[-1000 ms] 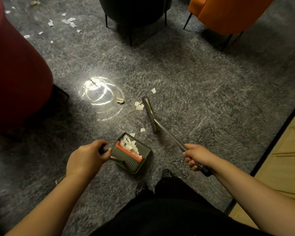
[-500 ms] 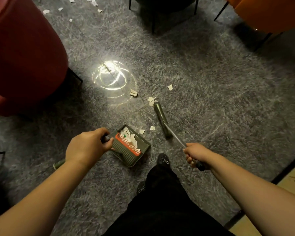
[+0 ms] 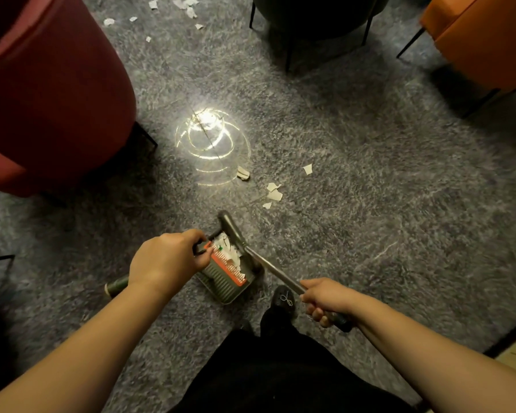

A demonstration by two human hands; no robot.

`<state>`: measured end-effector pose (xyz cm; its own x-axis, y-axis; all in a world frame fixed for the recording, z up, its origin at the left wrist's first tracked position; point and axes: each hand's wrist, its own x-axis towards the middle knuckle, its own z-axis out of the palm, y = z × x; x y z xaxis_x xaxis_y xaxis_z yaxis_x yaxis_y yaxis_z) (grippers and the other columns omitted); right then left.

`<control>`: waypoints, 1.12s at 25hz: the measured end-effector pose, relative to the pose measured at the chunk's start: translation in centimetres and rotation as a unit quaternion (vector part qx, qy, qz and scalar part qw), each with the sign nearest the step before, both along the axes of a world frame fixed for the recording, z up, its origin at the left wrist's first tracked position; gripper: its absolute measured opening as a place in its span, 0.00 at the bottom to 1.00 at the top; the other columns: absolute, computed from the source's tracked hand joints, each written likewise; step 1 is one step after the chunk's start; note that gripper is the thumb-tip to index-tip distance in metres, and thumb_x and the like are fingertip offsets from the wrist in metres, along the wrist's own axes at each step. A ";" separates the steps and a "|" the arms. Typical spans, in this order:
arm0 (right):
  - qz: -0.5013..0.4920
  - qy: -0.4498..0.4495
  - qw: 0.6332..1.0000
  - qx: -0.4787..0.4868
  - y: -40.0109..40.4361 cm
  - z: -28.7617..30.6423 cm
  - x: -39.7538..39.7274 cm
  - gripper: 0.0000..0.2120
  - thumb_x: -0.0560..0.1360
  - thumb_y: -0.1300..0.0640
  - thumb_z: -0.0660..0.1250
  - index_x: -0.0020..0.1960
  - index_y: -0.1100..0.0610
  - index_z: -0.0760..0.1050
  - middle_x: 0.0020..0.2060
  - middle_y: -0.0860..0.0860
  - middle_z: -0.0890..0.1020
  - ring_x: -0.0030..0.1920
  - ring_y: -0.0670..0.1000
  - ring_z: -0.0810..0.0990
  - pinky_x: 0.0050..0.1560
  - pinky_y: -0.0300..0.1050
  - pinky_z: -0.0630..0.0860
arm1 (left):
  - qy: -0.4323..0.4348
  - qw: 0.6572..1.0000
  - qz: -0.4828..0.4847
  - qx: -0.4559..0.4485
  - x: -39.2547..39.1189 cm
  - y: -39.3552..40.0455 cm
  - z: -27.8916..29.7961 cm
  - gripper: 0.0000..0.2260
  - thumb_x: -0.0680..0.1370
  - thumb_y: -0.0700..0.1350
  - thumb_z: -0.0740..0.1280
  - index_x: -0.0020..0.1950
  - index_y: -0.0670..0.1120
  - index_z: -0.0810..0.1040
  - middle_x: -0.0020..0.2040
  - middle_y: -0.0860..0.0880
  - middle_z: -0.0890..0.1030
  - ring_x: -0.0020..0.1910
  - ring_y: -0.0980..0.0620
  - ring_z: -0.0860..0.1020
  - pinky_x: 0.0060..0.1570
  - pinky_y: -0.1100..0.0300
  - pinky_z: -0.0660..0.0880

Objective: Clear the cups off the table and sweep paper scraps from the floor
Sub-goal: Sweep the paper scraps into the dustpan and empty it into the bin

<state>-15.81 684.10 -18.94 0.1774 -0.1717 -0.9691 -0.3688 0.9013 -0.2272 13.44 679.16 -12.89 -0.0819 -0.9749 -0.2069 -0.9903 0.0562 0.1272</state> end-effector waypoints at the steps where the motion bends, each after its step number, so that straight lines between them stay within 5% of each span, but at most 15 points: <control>1: 0.011 -0.002 1.000 -0.001 -0.3 0.7 -0.1 0.18 0.79 0.64 0.54 0.68 0.57 0.64 0.24 0.49 0.68 0.21 0.44 0.64 0.22 0.34 0.61 | 0.003 1.000 0.002 0.004 0.2 0.1 0.1 0.13 0.72 0.60 0.70 0.53 0.56 0.82 0.39 0.50 0.84 0.38 0.45 0.82 0.32 0.56 0.76; 8: 0.024 -0.006 0.999 -0.032 0.1 4.4 1.6 0.17 0.80 0.64 0.53 0.64 0.52 0.69 0.25 0.49 0.68 0.20 0.44 0.64 0.21 0.34 0.61 | 0.035 0.999 0.017 0.016 2.3 0.6 0.6 0.13 0.72 0.61 0.69 0.53 0.57 0.81 0.40 0.51 0.84 0.39 0.46 0.82 0.34 0.56 0.77; 17: -0.083 0.033 0.992 -0.085 -2.0 5.0 0.9 0.28 0.79 0.66 0.55 0.77 0.52 0.56 0.21 0.50 0.70 0.19 0.45 0.65 0.20 0.34 0.62 | 0.087 0.994 0.053 -0.027 3.6 0.9 0.4 0.14 0.72 0.57 0.72 0.54 0.54 0.82 0.43 0.51 0.85 0.41 0.46 0.82 0.35 0.58 0.74; 28: -0.164 0.064 0.977 -0.119 -13.8 3.8 -5.8 0.25 0.80 0.66 0.54 0.75 0.53 0.58 0.26 0.52 0.67 0.18 0.45 0.64 0.20 0.33 0.60 | 0.101 0.994 0.033 -0.024 -2.1 -12.0 -1.3 0.14 0.71 0.57 0.72 0.55 0.54 0.82 0.43 0.52 0.85 0.43 0.47 0.82 0.39 0.58 0.76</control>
